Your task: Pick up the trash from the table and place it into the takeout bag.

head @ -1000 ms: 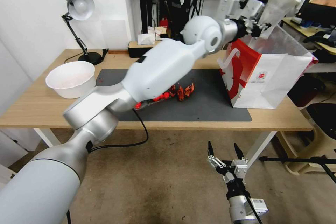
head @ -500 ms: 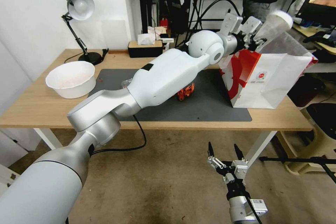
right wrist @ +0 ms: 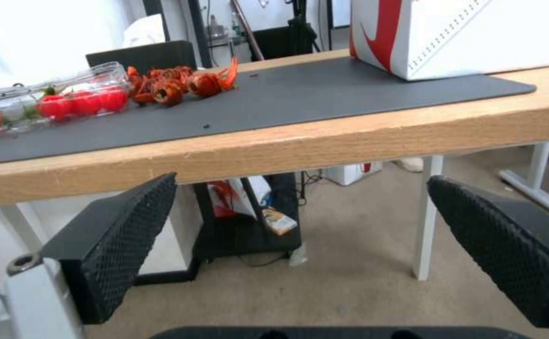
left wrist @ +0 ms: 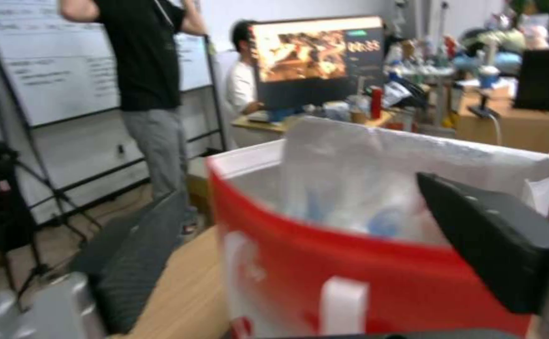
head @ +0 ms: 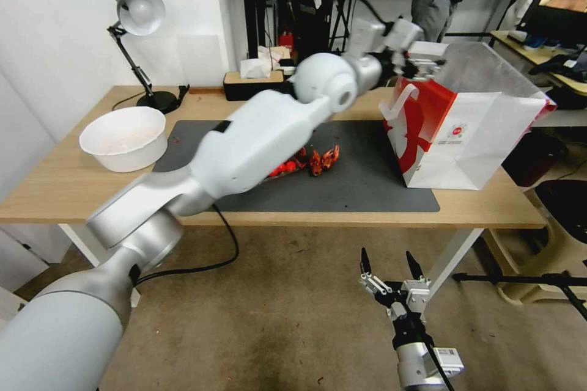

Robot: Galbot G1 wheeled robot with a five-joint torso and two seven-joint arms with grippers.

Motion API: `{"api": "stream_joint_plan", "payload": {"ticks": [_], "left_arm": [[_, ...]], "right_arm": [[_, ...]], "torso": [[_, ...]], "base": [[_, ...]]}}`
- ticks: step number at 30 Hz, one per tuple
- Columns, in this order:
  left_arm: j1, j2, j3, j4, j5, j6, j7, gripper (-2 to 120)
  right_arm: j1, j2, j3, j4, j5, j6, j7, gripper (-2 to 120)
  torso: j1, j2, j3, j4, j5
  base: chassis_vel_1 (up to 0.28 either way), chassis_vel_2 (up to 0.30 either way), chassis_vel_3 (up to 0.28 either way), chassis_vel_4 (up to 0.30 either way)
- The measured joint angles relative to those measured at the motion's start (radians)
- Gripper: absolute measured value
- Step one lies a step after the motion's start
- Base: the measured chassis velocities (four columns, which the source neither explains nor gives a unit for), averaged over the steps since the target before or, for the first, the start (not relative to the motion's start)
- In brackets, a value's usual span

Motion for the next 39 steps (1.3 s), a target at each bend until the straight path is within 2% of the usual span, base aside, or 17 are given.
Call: {"api": "stream_joint_plan", "payload": {"ticks": [8, 11, 14, 19, 21, 22, 23, 25, 27, 28, 29, 31, 32, 34, 36, 37, 39], "left_arm": [[0.060, 0.067, -0.061, -0.071, 0.001, -0.001, -0.011, 100], [0.064, 0.072, -0.066, -0.075, 0.001, -0.001, -0.012, 100], [0.125, 0.125, -0.119, -0.130, 0.014, -0.001, -0.023, 100], [0.167, 0.158, -0.150, -0.162, 0.025, -0.001, -0.027, 100], [0.293, 0.243, -0.230, -0.253, 0.044, -0.002, -0.029, 100], [0.332, 0.265, -0.256, -0.280, 0.052, -0.002, -0.029, 100], [0.332, 0.265, -0.256, -0.280, 0.052, -0.002, -0.029, 100], [0.436, 0.311, -0.330, -0.353, 0.065, -0.011, -0.024, 100], [0.539, 0.330, -0.400, -0.408, 0.084, -0.032, -0.034, 100], [0.539, 0.330, -0.400, -0.408, 0.084, -0.032, -0.034, 100], [0.585, 0.336, -0.428, -0.428, 0.106, -0.047, -0.040, 100], [0.725, 0.357, -0.489, -0.471, 0.239, -0.154, -0.059, 100], [0.725, 0.357, -0.489, -0.471, 0.239, -0.154, -0.059, 100], [0.851, 0.376, -0.540, -0.509, 0.324, -0.234, -0.107, 100], [0.969, 0.386, -0.595, -0.542, 0.392, -0.266, -0.147, 100], [0.969, 0.386, -0.595, -0.542, 0.392, -0.266, -0.147, 100], [1.082, 0.400, -0.648, -0.574, 0.449, -0.270, -0.177, 100]], "right_arm": [[0.003, -0.003, -0.001, 0.000, 0.000, -0.002, 0.000, 100], [0.004, -0.004, -0.001, 0.001, 0.000, -0.002, 0.000, 100], [0.005, -0.007, -0.002, 0.005, 0.001, -0.003, 0.000, 100], [0.005, -0.010, -0.004, 0.009, 0.001, -0.005, 0.000, 100], [0.005, -0.024, -0.005, 0.022, 0.003, -0.007, 0.000, 100], [0.004, -0.028, -0.005, 0.024, 0.004, -0.008, 0.000, 100], [0.004, -0.028, -0.005, 0.024, 0.004, -0.008, 0.000, 100], [0.003, -0.036, -0.007, 0.026, 0.005, -0.009, 0.000, 100], [0.002, -0.038, -0.010, 0.025, 0.005, -0.009, 0.000, 100], [0.002, -0.038, -0.010, 0.025, 0.005, -0.009, 0.000, 100], [0.001, -0.038, -0.011, 0.025, 0.006, -0.009, 0.000, 100], [-0.001, -0.037, -0.015, 0.025, 0.006, -0.009, 0.000, 100], [-0.001, -0.037, -0.015, 0.025, 0.006, -0.009, 0.000, 100], [-0.002, -0.038, -0.016, 0.023, 0.006, -0.009, 0.000, 100], [-0.004, -0.038, -0.016, 0.023, 0.006, -0.008, 0.000, 100], [-0.004, -0.038, -0.016, 0.023, 0.006, -0.008, 0.000, 100], [-0.007, -0.041, -0.016, 0.029, 0.005, -0.007, 0.000, 100]], "torso": [[0.000, 0.000, 0.000, -0.0002, -0.0001], [0.000, 0.000, 0.000, -0.0001, -0.0001], [0.000, 0.000, 0.000, 0.0000, -0.0001], [0.000, 0.000, 0.000, 0.0001, -0.0002], [0.000, 0.000, 0.000, -0.0003, 0.0000], [0.000, 0.000, 0.000, -0.0001, -0.0001], [0.000, 0.000, 0.000, -0.0001, -0.0001], [0.000, 0.000, 0.000, -0.0001, 0.0000], [0.000, 0.000, 0.000, -0.0003, 0.0002], [0.000, 0.000, 0.000, -0.0003, 0.0002], [0.000, 0.000, 0.000, -0.0003, 0.0000], [0.000, 0.000, 0.000, -0.0001, -0.0002], [0.000, 0.000, 0.000, -0.0001, -0.0002], [0.000, 0.000, 0.000, -0.0004, 0.0001], [0.000, 0.000, 0.000, -0.0001, 0.0002], [0.000, 0.000, 0.000, -0.0001, 0.0002], [0.000, 0.000, 0.000, -0.0001, 0.0001]], "base": [[0.000, 0.000, 0.000, 0.000], [0.000, 0.000, 0.000, 0.000], [0.000, 0.000, 0.000, 0.000], [0.000, 0.000, 0.000, 0.000], [0.000, 0.000, 0.000, 0.000], [0.000, 0.000, 0.000, 0.000], [0.000, 0.000, 0.000, 0.000], [0.000, 0.000, 0.000, 0.000], [0.000, 0.000, 0.000, 0.000], [0.000, 0.000, 0.000, 0.000], [0.000, 0.000, 0.000, 0.000], [0.000, 0.000, 0.000, 0.000], [0.000, 0.000, 0.000, 0.000], [0.000, 0.000, 0.000, 0.000], [0.000, 0.000, 0.000, 0.000], [0.000, 0.000, 0.000, 0.000], [0.000, 0.000, 0.000, 0.000]]}}
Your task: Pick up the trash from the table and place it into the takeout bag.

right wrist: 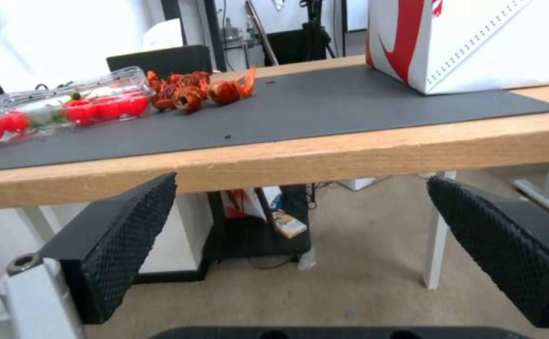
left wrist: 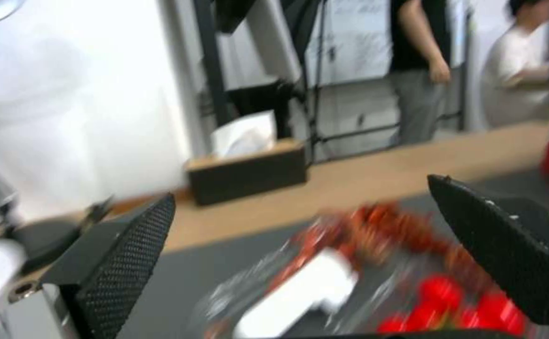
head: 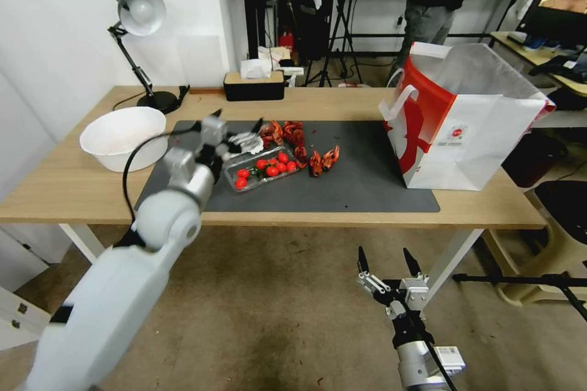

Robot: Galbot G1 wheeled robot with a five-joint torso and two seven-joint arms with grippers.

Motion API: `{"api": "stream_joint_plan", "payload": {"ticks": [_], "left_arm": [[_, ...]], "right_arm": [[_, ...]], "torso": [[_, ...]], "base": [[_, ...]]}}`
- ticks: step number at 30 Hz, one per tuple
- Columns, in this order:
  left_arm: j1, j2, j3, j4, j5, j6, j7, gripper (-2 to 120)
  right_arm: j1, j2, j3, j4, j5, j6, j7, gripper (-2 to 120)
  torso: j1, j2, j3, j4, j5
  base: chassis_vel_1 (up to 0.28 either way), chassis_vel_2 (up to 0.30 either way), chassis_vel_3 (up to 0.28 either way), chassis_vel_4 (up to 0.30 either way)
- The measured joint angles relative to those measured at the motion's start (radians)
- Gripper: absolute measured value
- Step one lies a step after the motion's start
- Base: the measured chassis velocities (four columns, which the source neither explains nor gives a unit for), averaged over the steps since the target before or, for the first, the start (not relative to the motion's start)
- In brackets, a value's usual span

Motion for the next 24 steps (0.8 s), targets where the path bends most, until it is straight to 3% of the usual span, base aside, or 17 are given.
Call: {"api": "stream_joint_plan", "payload": {"ticks": [6, 14, 24], "left_arm": [[0.121, 0.012, -0.070, -0.045, 0.020, -0.002, -0.027, 100], [0.337, -0.035, -0.208, -0.109, 0.020, -0.042, -0.036, 100], [0.503, -0.091, -0.248, -0.156, 0.015, -0.107, -0.041, 100]], "right_arm": [[-0.002, -0.006, 0.000, 0.013, 0.000, 0.000, -0.005, 100], [-0.002, -0.034, 0.008, 0.029, 0.011, 0.001, -0.030, 100], [-0.004, -0.082, 0.031, 0.034, 0.054, 0.006, -0.065, 100]], "torso": [[0.000, 0.000, 0.000, -0.0002, 0.0000], [0.000, 0.000, 0.000, 0.0001, 0.0001], [0.000, 0.000, 0.000, 0.0000, 0.0003]], "base": [[0.000, 0.000, 0.000, 0.000], [0.000, 0.000, 0.000, 0.000], [0.000, 0.000, 0.000, 0.000]]}}
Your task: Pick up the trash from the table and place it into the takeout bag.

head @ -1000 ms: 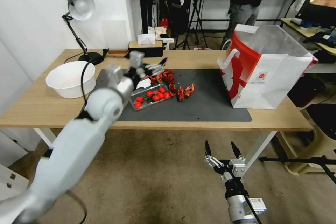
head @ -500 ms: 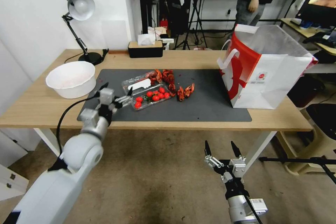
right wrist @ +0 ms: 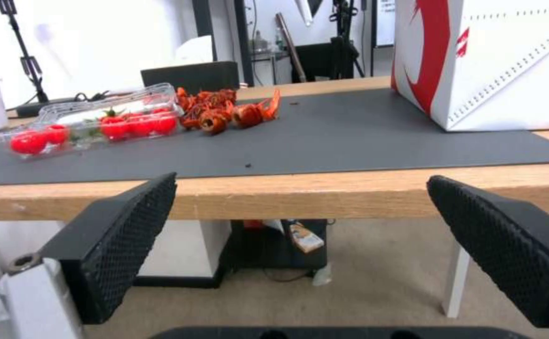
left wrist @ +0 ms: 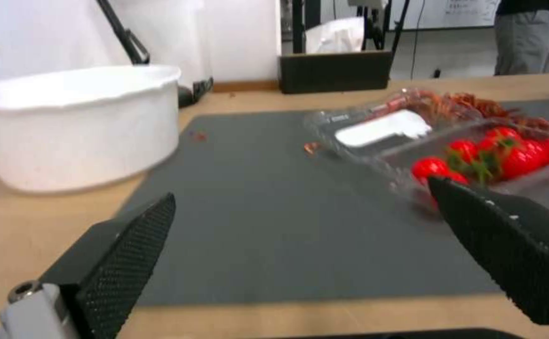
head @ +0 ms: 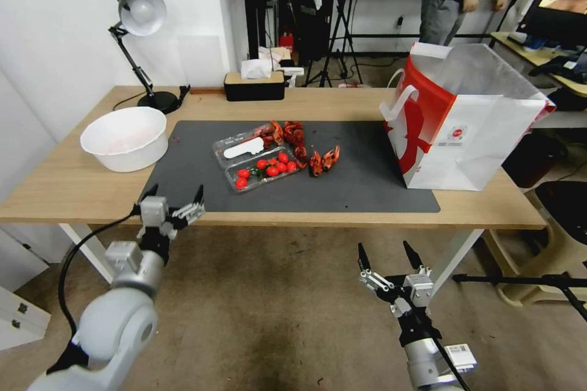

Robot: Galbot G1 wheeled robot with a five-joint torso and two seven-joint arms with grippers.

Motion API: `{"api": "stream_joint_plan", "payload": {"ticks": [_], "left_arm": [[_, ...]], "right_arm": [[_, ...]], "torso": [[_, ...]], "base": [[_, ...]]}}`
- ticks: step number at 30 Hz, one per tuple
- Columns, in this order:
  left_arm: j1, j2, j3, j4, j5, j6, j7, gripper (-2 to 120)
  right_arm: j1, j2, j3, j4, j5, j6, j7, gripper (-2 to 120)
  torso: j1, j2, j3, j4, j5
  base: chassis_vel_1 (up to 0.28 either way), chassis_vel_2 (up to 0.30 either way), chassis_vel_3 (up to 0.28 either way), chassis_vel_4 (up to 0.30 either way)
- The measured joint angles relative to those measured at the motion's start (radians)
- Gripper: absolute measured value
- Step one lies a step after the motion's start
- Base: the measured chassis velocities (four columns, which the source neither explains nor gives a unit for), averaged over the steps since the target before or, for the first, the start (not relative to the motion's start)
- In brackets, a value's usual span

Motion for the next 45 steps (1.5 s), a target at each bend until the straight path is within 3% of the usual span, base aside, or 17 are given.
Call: {"api": "stream_joint_plan", "payload": {"ticks": [7, 19, 22, 27, 45], "left_arm": [[0.061, -0.028, -0.020, 0.002, -0.001, -0.040, 0.043, 100], [0.079, -0.036, -0.023, 0.013, 0.010, -0.060, 0.059, 100], [0.088, -0.041, -0.024, 0.022, 0.020, -0.076, 0.067, 100], [0.101, -0.050, -0.024, 0.033, 0.027, -0.089, 0.074, 100], [0.127, -0.100, -0.031, 0.065, 0.075, -0.124, 0.091, 100]], "right_arm": [[0.010, -0.030, 0.012, -0.005, 0.033, 0.005, -0.020, 100], [0.021, -0.037, 0.021, -0.008, 0.041, 0.010, -0.032, 100], [0.027, -0.040, 0.023, -0.008, 0.054, 0.011, -0.035, 100], [0.037, -0.046, 0.028, -0.008, 0.066, 0.012, -0.036, 100], [0.055, -0.071, 0.029, -0.008, 0.098, 0.001, -0.028, 100]], "torso": [[0.000, 0.000, 0.000, -0.0001, 0.0001], [0.000, 0.000, 0.000, 0.0002, -0.0002], [0.000, 0.000, 0.000, -0.0009, 0.0004], [0.000, 0.000, 0.000, 0.0003, -0.0005], [0.000, 0.000, 0.000, 0.0000, 0.0000]], "base": [[0.000, 0.000, 0.000, 0.000], [0.000, 0.000, 0.000, 0.000], [0.000, 0.000, 0.000, 0.000], [0.000, 0.000, 0.000, 0.000], [0.000, 0.000, 0.000, 0.000]]}}
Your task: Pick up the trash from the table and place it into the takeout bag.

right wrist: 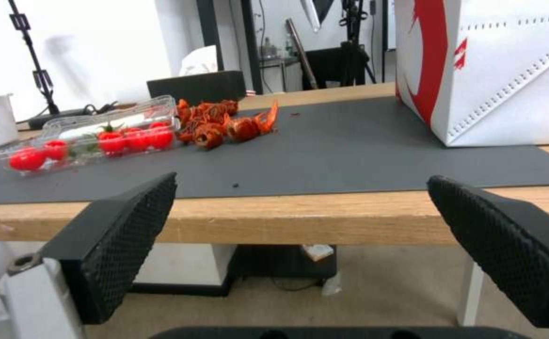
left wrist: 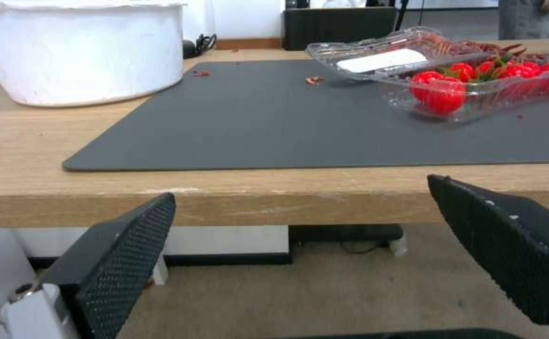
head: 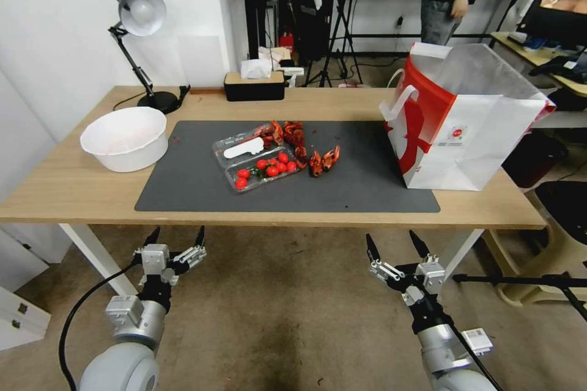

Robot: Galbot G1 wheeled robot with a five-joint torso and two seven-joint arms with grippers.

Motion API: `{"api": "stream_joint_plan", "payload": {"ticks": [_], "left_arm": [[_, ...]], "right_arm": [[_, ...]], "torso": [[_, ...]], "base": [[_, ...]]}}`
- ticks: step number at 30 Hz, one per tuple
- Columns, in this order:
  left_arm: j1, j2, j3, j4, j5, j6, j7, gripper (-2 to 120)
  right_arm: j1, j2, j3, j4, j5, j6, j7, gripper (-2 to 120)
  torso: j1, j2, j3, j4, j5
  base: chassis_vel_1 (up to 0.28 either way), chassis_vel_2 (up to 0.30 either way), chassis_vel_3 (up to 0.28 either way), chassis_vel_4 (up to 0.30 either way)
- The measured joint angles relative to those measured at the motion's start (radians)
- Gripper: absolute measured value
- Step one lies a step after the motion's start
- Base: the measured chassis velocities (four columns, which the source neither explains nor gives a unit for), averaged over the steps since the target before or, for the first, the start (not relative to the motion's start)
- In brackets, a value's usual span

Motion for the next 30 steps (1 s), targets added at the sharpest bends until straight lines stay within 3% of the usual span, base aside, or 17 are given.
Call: {"api": "stream_joint_plan", "payload": {"ticks": [30], "left_arm": [[-0.002, -0.004, 0.003, 0.003, 0.005, 0.000, 0.000, 100]], "right_arm": [[-0.010, 0.000, -0.002, -0.009, 0.008, -0.004, -0.008, 100]], "torso": [[0.000, 0.000, 0.000, 0.0000, -0.0001]], "base": [[0.000, 0.000, 0.000, 0.000]]}}
